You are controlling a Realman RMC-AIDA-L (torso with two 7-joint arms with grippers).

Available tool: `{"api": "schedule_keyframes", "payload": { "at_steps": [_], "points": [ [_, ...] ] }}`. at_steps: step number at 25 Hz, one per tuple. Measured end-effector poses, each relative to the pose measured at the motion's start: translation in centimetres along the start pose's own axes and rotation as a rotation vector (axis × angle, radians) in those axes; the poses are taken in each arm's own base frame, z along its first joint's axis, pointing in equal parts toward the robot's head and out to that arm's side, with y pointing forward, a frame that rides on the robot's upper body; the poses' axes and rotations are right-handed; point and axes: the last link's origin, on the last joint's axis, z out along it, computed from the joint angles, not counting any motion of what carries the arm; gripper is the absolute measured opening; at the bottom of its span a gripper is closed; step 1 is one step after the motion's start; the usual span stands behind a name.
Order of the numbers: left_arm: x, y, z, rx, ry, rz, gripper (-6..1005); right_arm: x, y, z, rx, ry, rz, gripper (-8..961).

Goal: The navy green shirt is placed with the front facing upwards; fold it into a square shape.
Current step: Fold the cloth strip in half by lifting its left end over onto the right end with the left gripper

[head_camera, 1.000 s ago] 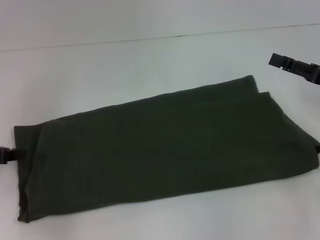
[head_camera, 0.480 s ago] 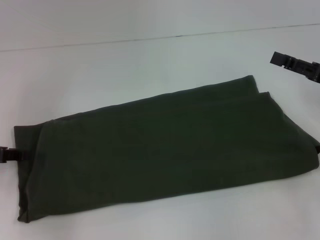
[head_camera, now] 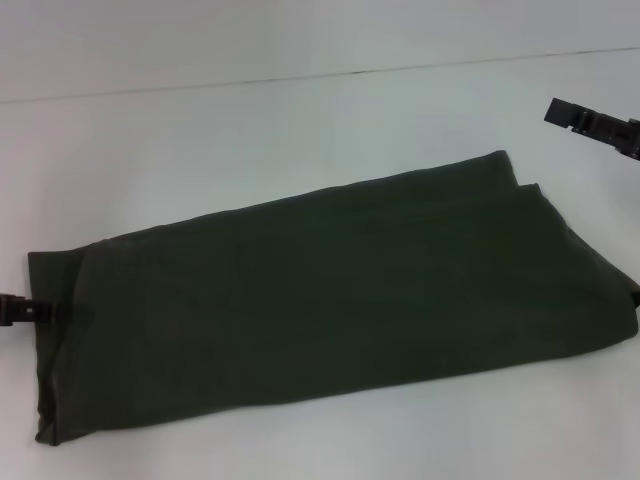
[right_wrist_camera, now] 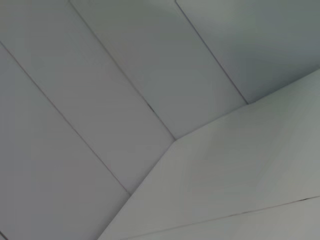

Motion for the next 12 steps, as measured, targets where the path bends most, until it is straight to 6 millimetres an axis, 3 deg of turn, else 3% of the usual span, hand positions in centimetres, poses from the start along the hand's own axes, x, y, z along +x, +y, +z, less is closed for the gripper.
{"api": "schedule_keyframes", "payload": {
  "at_steps": [8, 12],
  "points": [
    [0.00, 0.25, 0.59, 0.011, -0.019, 0.021, 868, 0.02, -0.01, -0.05, 0.001, -0.001, 0.001, 910],
    [0.09, 0.60, 0.79, 0.000, -0.029, 0.029, 889, 0.02, -0.01, -0.05, 0.001, -0.001, 0.001, 910]
  ]
}}
